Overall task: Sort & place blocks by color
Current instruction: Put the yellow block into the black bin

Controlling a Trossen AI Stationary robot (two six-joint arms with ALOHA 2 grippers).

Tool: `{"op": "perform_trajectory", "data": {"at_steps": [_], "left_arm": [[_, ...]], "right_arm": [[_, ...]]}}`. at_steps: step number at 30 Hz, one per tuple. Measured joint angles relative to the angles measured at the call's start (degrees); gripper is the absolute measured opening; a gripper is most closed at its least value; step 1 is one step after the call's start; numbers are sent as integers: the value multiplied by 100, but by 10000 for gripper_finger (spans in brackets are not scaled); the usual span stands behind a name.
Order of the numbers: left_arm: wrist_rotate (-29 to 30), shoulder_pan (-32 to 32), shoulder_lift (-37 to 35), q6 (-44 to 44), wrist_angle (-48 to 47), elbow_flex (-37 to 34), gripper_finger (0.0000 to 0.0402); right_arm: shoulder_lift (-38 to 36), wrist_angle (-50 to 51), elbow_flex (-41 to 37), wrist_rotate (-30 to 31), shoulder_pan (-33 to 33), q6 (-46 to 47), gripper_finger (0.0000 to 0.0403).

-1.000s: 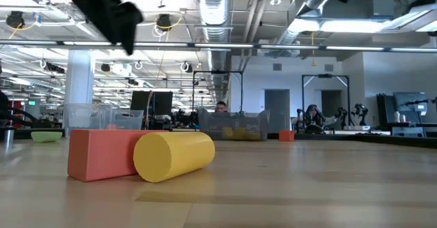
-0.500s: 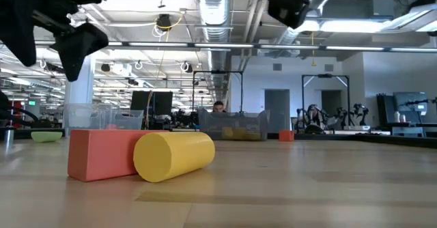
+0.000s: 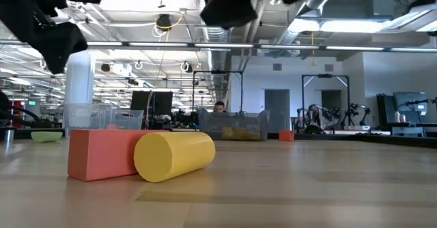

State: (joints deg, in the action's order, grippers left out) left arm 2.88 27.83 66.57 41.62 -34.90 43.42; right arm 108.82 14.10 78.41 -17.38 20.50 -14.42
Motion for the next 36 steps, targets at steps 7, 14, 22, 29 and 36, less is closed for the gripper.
{"op": "perform_trajectory", "data": {"at_steps": [7, 14, 22, 29, 36], "left_arm": [[414, 31, 0, 634, -5, 0, 249], [882, 77, 0, 363, -24, 2, 249], [922, 77, 0, 239, -26, 2, 249], [923, 77, 2, 237, -30, 2, 249], [952, 77, 2, 164, -30, 2, 249]], "right_arm": [[725, 257, 447, -218, 6, -1152, 295], [1191, 293, 957, -219, -21, -1249, 295], [1254, 367, 1121, -162, -119, -1429, 295], [1254, 418, 1119, -116, -214, -1551, 295], [1441, 515, 1115, -42, -455, -1442, 295]]}}
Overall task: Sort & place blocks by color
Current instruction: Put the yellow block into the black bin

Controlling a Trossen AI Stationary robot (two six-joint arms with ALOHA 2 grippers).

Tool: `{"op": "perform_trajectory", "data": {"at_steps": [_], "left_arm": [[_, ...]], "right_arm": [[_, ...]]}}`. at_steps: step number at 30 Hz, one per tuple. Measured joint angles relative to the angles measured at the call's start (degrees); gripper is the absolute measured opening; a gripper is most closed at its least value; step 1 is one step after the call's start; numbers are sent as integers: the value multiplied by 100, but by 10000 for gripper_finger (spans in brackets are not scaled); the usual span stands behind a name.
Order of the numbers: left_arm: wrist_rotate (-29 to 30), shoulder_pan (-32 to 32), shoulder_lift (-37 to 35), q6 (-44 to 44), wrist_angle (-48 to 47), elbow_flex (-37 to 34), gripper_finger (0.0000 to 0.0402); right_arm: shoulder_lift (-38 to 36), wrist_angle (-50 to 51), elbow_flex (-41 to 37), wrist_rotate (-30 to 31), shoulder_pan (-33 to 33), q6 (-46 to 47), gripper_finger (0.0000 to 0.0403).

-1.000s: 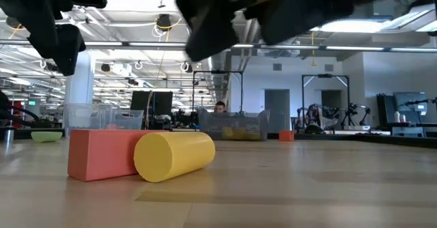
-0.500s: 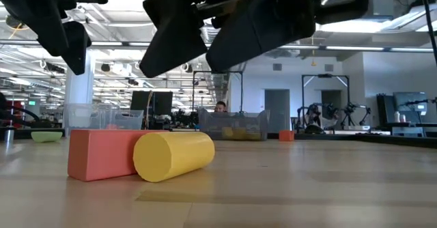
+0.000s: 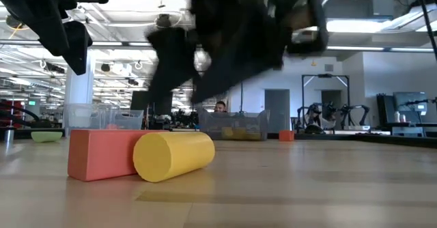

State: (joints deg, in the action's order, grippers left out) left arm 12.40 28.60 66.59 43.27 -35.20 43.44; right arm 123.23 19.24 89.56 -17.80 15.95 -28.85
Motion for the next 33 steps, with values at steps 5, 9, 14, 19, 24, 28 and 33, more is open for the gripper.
{"op": "perform_trajectory", "data": {"at_steps": [5, 9, 14, 19, 24, 28, 33], "left_arm": [[-21, 0, 0, 3, -4, 2, 249], [-35, 22, 0, 0, -52, 4, 249], [-37, 24, 0, 2, -102, 4, 249], [-33, 24, 0, -17, -136, 4, 249], [16, 22, 0, -59, -136, 4, 249], [31, 22, 0, -59, -134, 4, 249], [36, 22, 0, -57, -133, 4, 249]], "right_arm": [[178, 252, -5, 19, -98, 369, 295], [167, 281, 2, 17, -53, 484, 288], [169, 328, -1, 152, 73, 530, 278], [169, 438, -1, 274, 180, 680, 275], [169, 480, -1, 405, 240, 826, 275], [169, 545, -153, 587, 233, 1027, 269], [156, 608, -291, 596, 248, 1126, 232]]}}
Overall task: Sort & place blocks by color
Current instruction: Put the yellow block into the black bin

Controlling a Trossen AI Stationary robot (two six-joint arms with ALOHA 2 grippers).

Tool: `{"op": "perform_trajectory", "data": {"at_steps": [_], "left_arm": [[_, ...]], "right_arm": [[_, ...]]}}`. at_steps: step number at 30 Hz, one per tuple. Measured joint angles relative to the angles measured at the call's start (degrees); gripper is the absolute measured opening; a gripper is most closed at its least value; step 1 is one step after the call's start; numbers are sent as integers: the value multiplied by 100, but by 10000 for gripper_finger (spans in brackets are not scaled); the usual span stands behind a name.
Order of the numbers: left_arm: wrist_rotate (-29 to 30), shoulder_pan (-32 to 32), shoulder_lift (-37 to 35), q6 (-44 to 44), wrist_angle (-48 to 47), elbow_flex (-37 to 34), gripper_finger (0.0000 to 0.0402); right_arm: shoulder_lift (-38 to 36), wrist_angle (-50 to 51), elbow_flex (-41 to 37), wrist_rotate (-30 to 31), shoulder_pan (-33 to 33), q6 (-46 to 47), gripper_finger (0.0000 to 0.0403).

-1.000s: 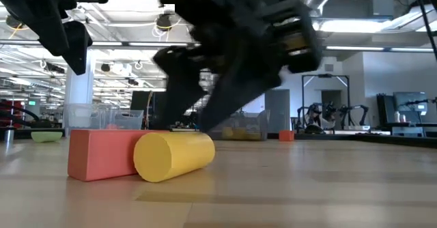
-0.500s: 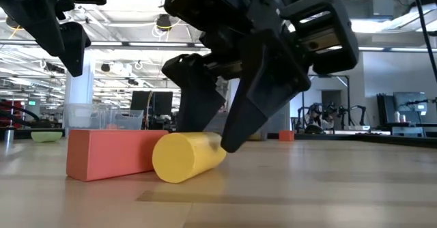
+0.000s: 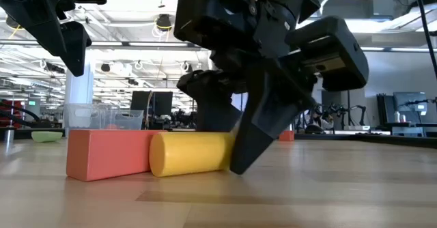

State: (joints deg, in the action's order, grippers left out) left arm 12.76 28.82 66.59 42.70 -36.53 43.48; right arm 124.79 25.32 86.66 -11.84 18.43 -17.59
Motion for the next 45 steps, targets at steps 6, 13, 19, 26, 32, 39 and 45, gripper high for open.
{"op": "perform_trajectory", "data": {"at_steps": [6, 13, 19, 26, 32, 39, 45], "left_arm": [[5, 0, 0, 2, 0, 0, 249], [12, 0, 0, 7, 0, 0, 249], [14, 0, 0, 55, 0, 0, 249], [228, -2, 0, 159, 65, 0, 249], [441, -2, 0, 171, 337, 0, 249], [986, -2, 0, 344, 566, 0, 249], [1640, -2, 0, 422, 1011, 0, 249]], "right_arm": [[-2, -241, -11, 44, 49, 352, 151], [-50, -221, -11, -9, 51, 1432, 121], [-507, 622, -32, -74, -4, 1783, 125], [-1287, 1733, -27, 339, -482, 1929, 124], [-1965, 2122, -24, 655, -1282, 1919, 126], [-2449, 2154, -22, 1008, -2437, 1710, 127], [-2425, 1735, -12, 1048, -3570, 1470, 126]]}}
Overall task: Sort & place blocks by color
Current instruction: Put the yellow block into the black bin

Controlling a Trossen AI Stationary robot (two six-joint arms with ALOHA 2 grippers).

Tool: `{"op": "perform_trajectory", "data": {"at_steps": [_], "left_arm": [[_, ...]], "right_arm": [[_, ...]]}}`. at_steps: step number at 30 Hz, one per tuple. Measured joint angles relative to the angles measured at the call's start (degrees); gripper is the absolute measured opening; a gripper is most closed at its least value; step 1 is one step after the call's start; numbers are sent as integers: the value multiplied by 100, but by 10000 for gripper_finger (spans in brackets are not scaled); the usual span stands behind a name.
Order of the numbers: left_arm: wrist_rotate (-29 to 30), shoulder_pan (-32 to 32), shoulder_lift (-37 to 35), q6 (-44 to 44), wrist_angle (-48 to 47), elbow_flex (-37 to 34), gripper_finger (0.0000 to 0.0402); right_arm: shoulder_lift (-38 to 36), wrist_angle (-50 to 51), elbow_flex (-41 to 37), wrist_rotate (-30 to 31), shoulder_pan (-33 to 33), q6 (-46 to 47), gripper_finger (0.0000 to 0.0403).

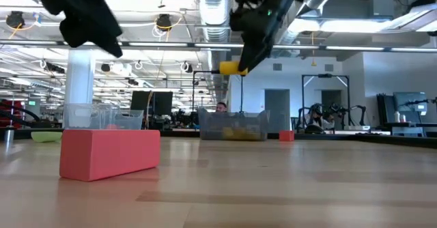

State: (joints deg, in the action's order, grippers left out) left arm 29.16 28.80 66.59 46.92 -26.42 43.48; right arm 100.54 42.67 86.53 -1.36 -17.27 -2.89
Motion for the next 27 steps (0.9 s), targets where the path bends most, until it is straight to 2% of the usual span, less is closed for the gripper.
{"op": "perform_trajectory", "data": {"at_steps": [6, 12, 19, 27], "left_arm": [[635, -2, 0, 15, 450, 0, 249], [682, -37, 0, 38, 820, 0, 249], [484, -37, 0, 214, 791, 0, 249], [415, -37, 0, 186, 778, 0, 249]], "right_arm": [[529, -466, -1, -294, -894, -65, 126], [1173, -678, 123, -321, -1461, -150, 126], [1608, -660, 447, -462, -1708, -166, 135], [1618, -839, 523, -462, -1708, -165, 157]]}}
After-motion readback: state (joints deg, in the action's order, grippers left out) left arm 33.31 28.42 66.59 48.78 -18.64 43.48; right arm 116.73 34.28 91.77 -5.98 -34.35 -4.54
